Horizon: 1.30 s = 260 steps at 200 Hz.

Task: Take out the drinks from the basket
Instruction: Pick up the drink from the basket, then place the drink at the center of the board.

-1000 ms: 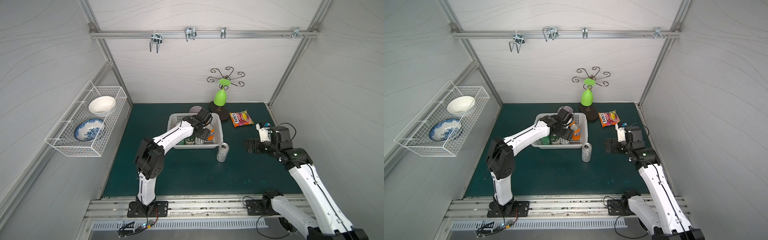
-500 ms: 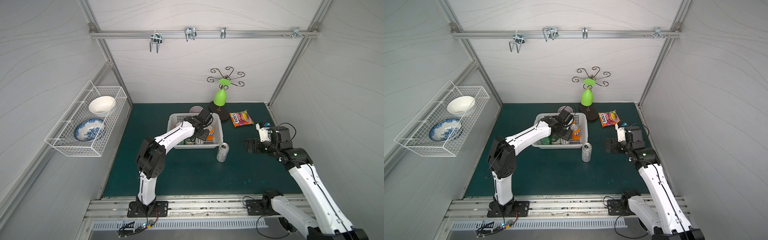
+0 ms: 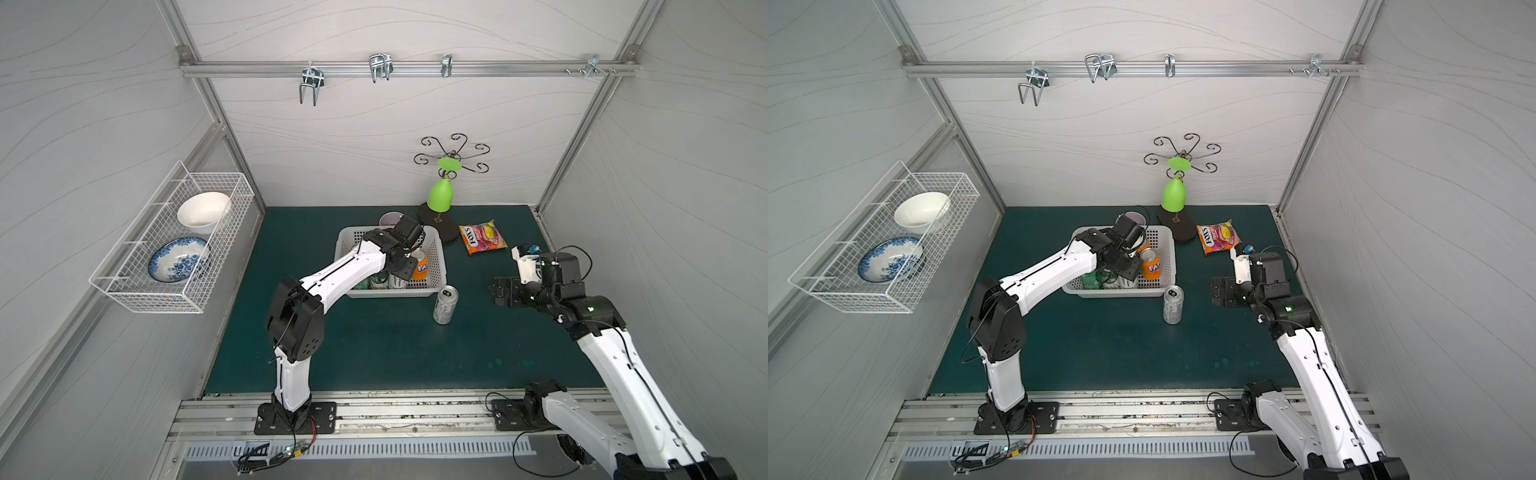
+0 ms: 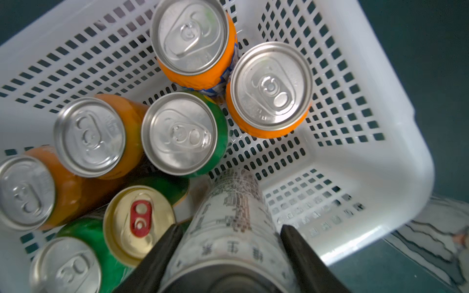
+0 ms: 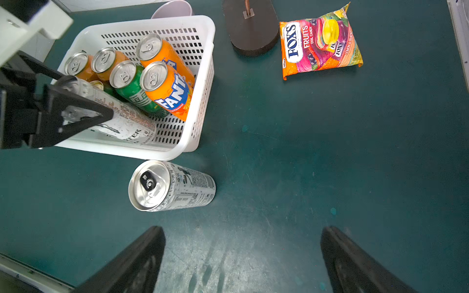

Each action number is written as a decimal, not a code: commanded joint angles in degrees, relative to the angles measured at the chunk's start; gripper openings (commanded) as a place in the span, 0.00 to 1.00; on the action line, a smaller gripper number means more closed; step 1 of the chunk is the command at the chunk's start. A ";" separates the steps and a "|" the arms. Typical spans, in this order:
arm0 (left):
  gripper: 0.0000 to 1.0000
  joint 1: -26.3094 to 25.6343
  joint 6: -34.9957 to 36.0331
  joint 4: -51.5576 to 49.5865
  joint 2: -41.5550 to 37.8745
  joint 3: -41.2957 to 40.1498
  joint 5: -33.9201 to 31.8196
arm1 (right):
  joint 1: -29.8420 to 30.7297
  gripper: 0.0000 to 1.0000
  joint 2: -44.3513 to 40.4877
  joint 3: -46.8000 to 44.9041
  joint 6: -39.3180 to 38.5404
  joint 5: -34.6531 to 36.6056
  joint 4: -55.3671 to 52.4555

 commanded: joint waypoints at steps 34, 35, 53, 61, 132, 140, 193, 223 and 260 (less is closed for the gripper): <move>0.39 -1.51 0.26 0.01 -10.19 3.89 2.26 | -0.22 0.99 -0.35 -0.33 -0.42 -0.38 0.73; 0.39 -1.57 0.26 0.01 -10.30 3.91 2.30 | -0.24 0.99 -0.32 -0.33 -0.41 -0.39 0.76; 0.39 -2.30 0.35 0.10 -12.75 3.75 2.41 | -0.25 0.99 -0.41 -0.33 -0.46 -0.39 0.72; 0.38 -2.65 0.28 0.03 -13.74 3.75 2.51 | -0.23 0.99 -0.44 -0.33 -0.46 -0.26 0.75; 0.39 -7.23 0.01 -2.14 -18.65 2.59 3.40 | -0.24 0.99 -0.39 -0.25 -0.49 0.00 0.69; 0.39 -7.96 -0.14 -2.10 -18.92 2.09 3.40 | -0.24 0.99 -0.47 -0.25 -0.43 -0.03 0.64; 0.38 -11.18 -1.58 -0.66 -19.69 -2.30 2.53 | -0.27 0.99 -0.37 -0.16 -0.57 0.08 0.54; 0.39 -12.51 -1.85 1.21 -19.92 -5.37 1.47 | -0.27 0.99 -0.54 -0.07 -0.58 0.17 0.57; 0.39 -13.31 -1.67 6.03 -19.58 -9.71 1.42 | -0.28 0.99 -0.48 -0.15 -0.59 0.16 0.48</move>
